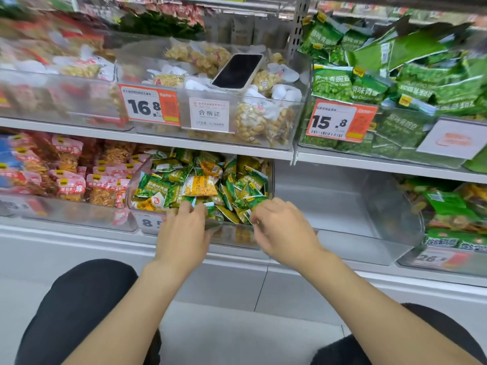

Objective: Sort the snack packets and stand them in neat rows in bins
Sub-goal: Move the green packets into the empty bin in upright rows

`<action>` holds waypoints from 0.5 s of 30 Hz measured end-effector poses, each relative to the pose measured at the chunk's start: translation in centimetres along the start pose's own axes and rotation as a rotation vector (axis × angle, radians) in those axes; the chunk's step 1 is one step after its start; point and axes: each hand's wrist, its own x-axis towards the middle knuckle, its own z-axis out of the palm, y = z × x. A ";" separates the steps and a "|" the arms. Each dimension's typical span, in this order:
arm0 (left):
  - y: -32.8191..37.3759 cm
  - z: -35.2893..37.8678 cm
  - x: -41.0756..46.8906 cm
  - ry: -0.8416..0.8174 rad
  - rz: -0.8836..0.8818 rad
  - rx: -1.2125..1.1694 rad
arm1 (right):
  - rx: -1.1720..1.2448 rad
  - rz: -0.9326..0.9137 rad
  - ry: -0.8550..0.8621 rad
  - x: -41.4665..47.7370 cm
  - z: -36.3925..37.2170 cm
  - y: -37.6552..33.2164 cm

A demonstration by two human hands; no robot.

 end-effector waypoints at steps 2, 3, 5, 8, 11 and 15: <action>-1.0 0.5 0.0 0.020 0.016 0.025 | -0.154 -0.013 -0.021 0.2 1.1 -1.4; -1.3 0.8 0.0 0.045 0.022 0.040 | -0.209 -0.012 -0.032 0.3 1.6 -1.9; -1.9 1.4 0.1 0.110 0.029 0.069 | -0.284 -0.002 -0.010 0.7 2.7 -2.5; -3.0 2.5 0.4 0.207 0.044 0.064 | -0.348 0.021 0.054 0.6 3.8 -2.7; -3.9 3.4 0.8 0.290 0.080 0.042 | -0.386 0.030 0.081 -0.2 4.6 -2.9; -4.6 4.0 1.4 0.360 0.129 0.043 | -0.407 0.050 0.044 -0.4 5.3 -2.5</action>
